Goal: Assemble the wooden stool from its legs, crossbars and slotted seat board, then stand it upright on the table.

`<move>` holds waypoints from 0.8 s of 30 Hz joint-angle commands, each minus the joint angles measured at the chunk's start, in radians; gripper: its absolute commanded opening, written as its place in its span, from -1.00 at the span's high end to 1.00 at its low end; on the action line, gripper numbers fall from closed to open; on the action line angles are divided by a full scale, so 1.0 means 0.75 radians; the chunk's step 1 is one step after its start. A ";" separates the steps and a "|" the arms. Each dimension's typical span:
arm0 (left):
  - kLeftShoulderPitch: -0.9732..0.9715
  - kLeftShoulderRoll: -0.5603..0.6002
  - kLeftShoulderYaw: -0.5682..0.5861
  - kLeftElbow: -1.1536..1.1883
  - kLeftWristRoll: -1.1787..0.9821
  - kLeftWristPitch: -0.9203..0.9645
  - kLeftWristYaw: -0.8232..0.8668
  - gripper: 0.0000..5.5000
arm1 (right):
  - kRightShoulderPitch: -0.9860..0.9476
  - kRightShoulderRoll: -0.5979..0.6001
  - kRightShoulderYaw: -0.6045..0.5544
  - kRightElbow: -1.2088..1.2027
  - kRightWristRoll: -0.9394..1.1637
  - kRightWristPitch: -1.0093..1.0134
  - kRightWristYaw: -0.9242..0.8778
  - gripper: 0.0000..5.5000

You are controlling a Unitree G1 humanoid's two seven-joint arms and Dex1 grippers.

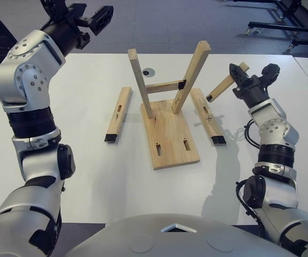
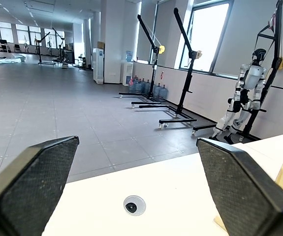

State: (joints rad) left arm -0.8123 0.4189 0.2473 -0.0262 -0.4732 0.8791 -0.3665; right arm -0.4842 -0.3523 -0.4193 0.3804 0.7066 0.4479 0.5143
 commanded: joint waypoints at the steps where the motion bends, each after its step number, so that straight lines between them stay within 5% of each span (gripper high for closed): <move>1: 0.028 -0.003 -0.005 -0.024 -0.012 0.014 0.011 -0.59 | 0.063 0.011 -0.003 -0.020 -0.020 0.007 -0.014 0.86; 24: 0.039 -0.010 -0.038 -0.035 -0.016 0.002 0.022 -0.59 | 0.011 0.053 0.007 0.207 -0.128 -0.163 0.003 0.86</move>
State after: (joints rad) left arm -0.7940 0.4095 0.2224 -0.0370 -0.4836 0.8788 -0.3535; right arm -0.4719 -0.3088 -0.4129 0.5422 0.6187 0.3232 0.5201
